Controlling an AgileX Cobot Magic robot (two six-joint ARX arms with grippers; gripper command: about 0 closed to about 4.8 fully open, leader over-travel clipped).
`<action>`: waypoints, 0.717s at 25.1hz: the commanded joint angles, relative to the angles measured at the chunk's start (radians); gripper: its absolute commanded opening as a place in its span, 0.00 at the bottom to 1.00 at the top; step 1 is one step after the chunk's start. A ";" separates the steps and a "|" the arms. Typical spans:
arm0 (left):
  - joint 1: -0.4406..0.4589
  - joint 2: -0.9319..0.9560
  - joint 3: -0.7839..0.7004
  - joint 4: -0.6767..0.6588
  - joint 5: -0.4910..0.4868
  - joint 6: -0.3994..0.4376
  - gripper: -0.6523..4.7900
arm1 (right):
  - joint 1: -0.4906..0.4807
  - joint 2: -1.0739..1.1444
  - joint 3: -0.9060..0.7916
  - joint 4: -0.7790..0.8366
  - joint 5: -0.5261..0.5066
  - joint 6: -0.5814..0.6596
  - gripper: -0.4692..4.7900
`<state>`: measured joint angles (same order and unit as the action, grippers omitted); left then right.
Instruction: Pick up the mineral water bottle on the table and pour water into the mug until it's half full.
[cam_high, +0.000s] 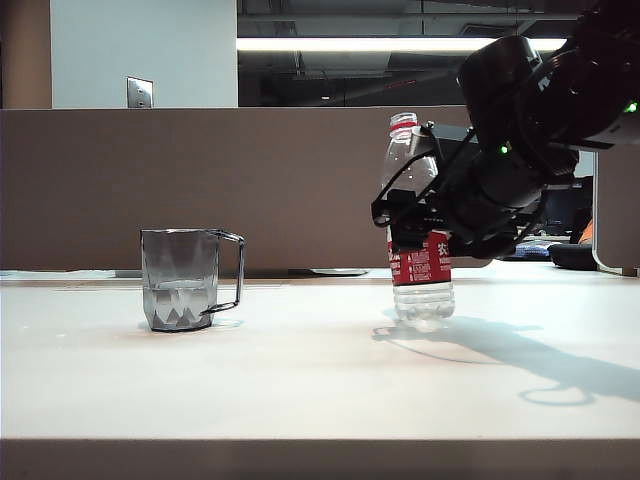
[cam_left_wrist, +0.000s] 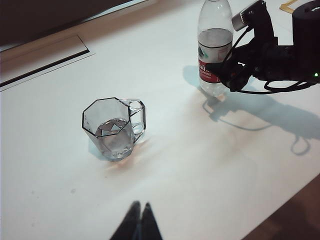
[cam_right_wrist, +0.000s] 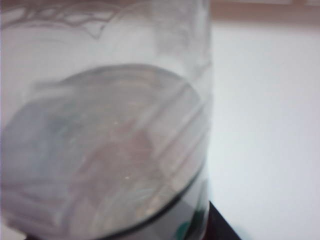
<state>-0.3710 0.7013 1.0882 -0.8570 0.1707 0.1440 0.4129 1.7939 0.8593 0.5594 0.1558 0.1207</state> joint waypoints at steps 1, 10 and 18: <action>0.001 -0.002 0.006 0.005 -0.003 0.006 0.12 | 0.000 -0.015 -0.013 0.052 0.002 -0.001 0.70; 0.001 -0.002 0.006 0.004 -0.003 0.006 0.12 | 0.004 -0.015 -0.061 0.106 0.000 0.000 0.70; 0.001 -0.002 0.006 0.004 -0.003 0.006 0.12 | 0.004 -0.015 -0.085 0.093 0.002 -0.018 0.87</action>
<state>-0.3710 0.7010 1.0882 -0.8570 0.1707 0.1444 0.4152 1.7840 0.7715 0.6498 0.1558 0.1123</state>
